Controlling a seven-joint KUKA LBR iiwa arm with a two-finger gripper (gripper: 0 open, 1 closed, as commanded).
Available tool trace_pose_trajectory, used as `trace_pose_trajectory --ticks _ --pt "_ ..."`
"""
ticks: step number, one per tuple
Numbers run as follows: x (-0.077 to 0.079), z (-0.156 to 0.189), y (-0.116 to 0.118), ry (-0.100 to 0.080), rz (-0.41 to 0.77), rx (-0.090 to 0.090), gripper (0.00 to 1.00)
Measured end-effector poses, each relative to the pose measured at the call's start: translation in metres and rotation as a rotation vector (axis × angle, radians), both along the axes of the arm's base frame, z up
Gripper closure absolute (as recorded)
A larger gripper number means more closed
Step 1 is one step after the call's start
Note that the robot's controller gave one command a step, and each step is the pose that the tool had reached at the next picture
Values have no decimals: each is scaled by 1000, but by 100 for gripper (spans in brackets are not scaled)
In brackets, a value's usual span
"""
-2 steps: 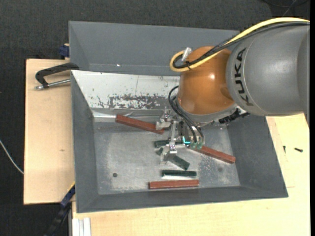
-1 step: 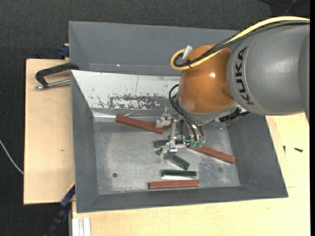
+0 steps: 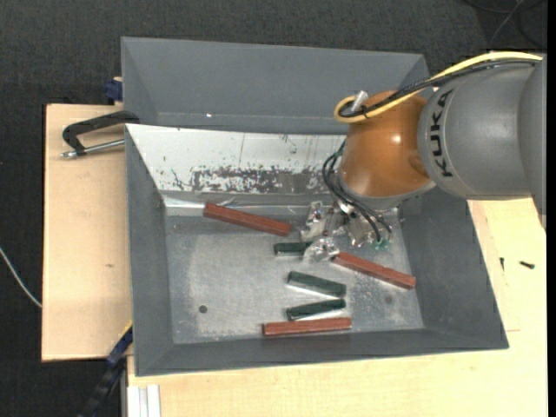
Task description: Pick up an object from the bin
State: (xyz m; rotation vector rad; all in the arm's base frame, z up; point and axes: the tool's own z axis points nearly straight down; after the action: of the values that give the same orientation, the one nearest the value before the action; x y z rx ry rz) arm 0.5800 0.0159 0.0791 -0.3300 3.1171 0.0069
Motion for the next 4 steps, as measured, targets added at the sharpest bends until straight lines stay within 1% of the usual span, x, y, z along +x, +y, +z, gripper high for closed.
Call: trace_pose_trajectory --ticks 1,2,3,4 --pt "0 0 0 0 0 0 100" --pt "6 114 12 1 46 -4 100" --pt "6 114 12 1 46 -3 0" --pt "6 114 12 1 46 -3 0"
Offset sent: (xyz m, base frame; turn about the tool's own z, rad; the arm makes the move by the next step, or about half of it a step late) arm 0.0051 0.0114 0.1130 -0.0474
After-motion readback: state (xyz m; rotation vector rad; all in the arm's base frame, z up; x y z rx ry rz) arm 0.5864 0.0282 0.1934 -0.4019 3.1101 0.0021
